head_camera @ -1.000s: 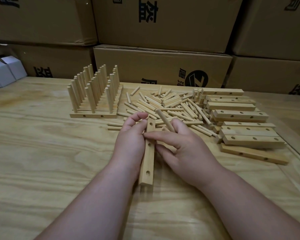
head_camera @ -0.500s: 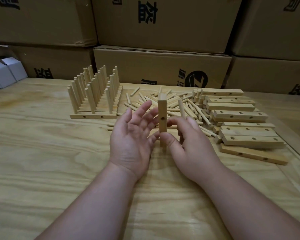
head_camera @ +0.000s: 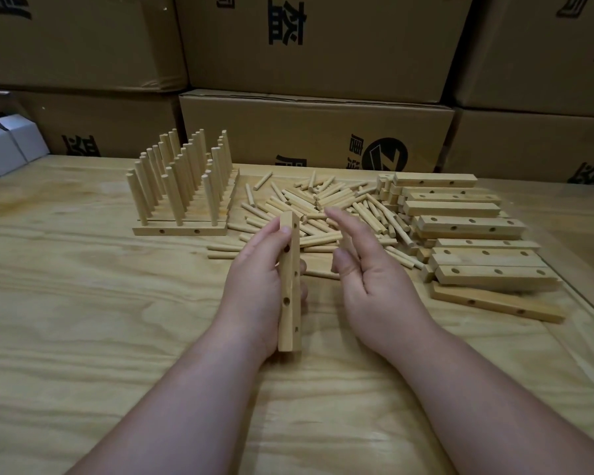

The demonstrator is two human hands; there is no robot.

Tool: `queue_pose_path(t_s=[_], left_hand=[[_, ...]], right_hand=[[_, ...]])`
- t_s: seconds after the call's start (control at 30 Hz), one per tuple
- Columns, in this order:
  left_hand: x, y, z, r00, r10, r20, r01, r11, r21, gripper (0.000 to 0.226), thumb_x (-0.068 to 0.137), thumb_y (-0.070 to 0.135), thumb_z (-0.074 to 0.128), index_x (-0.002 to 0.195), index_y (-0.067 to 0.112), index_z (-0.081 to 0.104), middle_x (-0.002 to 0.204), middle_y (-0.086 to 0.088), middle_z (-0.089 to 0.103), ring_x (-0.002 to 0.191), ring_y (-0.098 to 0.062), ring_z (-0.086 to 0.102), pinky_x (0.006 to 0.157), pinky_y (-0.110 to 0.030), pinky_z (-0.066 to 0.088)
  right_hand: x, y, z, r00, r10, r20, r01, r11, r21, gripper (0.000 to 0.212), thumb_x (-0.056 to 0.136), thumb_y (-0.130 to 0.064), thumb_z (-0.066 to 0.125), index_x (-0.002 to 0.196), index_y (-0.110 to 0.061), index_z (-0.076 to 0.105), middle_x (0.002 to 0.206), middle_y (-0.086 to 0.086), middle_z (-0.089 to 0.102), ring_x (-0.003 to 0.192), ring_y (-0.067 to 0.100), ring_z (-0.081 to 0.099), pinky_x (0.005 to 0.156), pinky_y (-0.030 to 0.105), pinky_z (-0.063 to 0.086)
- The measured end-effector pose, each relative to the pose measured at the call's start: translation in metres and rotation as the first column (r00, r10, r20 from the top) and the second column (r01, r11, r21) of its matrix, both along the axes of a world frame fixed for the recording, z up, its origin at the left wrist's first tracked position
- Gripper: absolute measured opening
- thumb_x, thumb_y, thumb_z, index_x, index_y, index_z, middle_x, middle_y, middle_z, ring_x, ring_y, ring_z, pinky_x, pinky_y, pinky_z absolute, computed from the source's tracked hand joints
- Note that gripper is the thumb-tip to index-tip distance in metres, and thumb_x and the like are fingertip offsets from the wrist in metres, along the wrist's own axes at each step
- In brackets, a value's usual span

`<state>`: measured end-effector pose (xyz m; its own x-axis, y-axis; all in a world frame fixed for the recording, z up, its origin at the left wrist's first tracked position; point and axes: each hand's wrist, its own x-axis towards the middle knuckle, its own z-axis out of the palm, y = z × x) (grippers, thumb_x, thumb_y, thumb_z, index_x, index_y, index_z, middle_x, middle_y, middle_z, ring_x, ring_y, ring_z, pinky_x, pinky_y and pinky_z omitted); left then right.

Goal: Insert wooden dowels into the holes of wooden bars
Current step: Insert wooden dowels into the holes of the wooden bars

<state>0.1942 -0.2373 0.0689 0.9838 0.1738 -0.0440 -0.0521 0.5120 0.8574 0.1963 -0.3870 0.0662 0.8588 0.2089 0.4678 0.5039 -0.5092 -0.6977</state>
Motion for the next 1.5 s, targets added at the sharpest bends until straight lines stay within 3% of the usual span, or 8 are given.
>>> queue_pose_path(t_s=[0.1, 0.27, 0.37, 0.57, 0.8, 1.27, 1.37, 1.5], left_hand=[[0.001, 0.0, -0.001, 1.0, -0.001, -0.02, 0.002, 1.0, 0.016, 0.036, 0.095, 0.03, 0.061, 0.131, 0.023, 0.064, 0.066, 0.003, 0.063, 0.058, -0.012, 0.06, 0.047, -0.028, 0.045], [0.002, -0.002, 0.0, 0.999, 0.037, -0.038, -0.033, 0.995, 0.099, 0.024, 0.096, 0.042, 0.064, 0.106, 0.024, 0.076, 0.067, 0.004, 0.063, 0.055, -0.011, 0.059, 0.047, -0.025, 0.048], [0.0, -0.001, 0.001, 0.998, 0.022, -0.054, -0.017, 0.996, 0.088, 0.025, 0.094, 0.044, 0.067, 0.089, 0.022, 0.077, 0.066, -0.003, 0.06, 0.053, -0.014, 0.056, 0.048, -0.026, 0.048], [0.0, -0.002, 0.001, 0.999, 0.002, -0.054, 0.002, 0.997, 0.083, 0.027, 0.092, 0.043, 0.069, 0.098, 0.019, 0.08, 0.064, -0.001, 0.055, 0.053, -0.014, 0.052, 0.049, -0.027, 0.047], [0.0, -0.001, 0.001, 0.998, -0.021, -0.059, 0.03, 0.988, 0.149, 0.019, 0.084, 0.038, 0.079, 0.081, 0.019, 0.076, 0.061, 0.001, 0.061, 0.052, -0.011, 0.057, 0.05, -0.023, 0.048], [-0.004, 0.001, 0.002, 0.997, -0.069, -0.042, 0.077, 0.962, 0.264, 0.022, 0.088, 0.035, 0.076, 0.098, 0.015, 0.076, 0.064, 0.011, 0.067, 0.058, -0.004, 0.059, 0.055, -0.018, 0.048], [-0.004, 0.001, 0.003, 0.997, -0.061, -0.042, 0.071, 0.946, 0.316, 0.036, 0.082, 0.04, 0.078, 0.103, 0.011, 0.077, 0.078, 0.011, 0.075, 0.067, 0.0, 0.061, 0.067, -0.02, 0.049], [-0.006, 0.0, 0.004, 0.997, -0.066, -0.034, 0.073, 0.943, 0.326, 0.057, 0.067, 0.049, 0.08, 0.11, 0.013, 0.078, 0.087, 0.011, 0.068, 0.063, -0.003, 0.062, 0.058, -0.02, 0.05]], right_hand=[[0.001, -0.001, 0.0, 1.0, -0.027, 0.001, 0.027, 1.0, 0.012, 0.059, 0.1, -0.024, 0.054, 0.129, -0.07, 0.03, 0.083, -0.017, 0.065, 0.071, 0.0, 0.062, 0.06, 0.015, 0.046], [0.004, 0.0, -0.002, 0.997, -0.076, 0.003, 0.075, 0.994, 0.083, 0.012, 0.095, -0.03, 0.065, 0.098, -0.04, 0.058, 0.087, -0.022, 0.069, 0.079, -0.002, 0.064, 0.064, 0.011, 0.046], [0.003, -0.001, -0.002, 0.994, -0.096, 0.042, 0.091, 0.99, 0.11, 0.011, 0.093, -0.027, 0.069, 0.096, -0.036, 0.065, 0.084, -0.025, 0.065, 0.078, -0.005, 0.061, 0.063, 0.005, 0.041], [0.005, -0.004, 0.002, 0.993, -0.114, 0.016, 0.112, 0.987, 0.115, 0.015, 0.092, -0.024, 0.07, 0.103, -0.034, 0.07, 0.098, -0.016, 0.066, 0.095, -0.003, 0.06, 0.079, 0.007, 0.043], [0.006, -0.016, 0.01, 0.991, -0.114, 0.065, 0.107, 0.99, 0.095, 0.01, 0.091, -0.027, 0.071, 0.098, -0.032, 0.074, 0.09, -0.014, 0.059, 0.088, 0.001, 0.059, 0.071, 0.006, 0.041], [0.005, -0.022, 0.008, 0.992, -0.112, 0.062, 0.114, 0.993, -0.017, 0.036, 0.093, -0.031, 0.066, 0.068, -0.006, 0.064, 0.074, 0.004, 0.064, 0.074, 0.016, 0.059, 0.069, 0.034, 0.046], [0.005, -0.023, 0.007, 0.993, -0.117, 0.002, 0.117, 0.993, -0.012, 0.038, 0.094, -0.034, 0.066, 0.074, -0.002, 0.066, 0.075, 0.013, 0.067, 0.073, 0.026, 0.06, 0.066, 0.04, 0.049], [0.002, -0.026, 0.005, 0.995, -0.099, -0.028, 0.1, 0.995, 0.022, 0.038, 0.095, -0.035, 0.064, 0.081, 0.0, 0.068, 0.078, 0.019, 0.068, 0.078, 0.033, 0.062, 0.068, 0.043, 0.051]])
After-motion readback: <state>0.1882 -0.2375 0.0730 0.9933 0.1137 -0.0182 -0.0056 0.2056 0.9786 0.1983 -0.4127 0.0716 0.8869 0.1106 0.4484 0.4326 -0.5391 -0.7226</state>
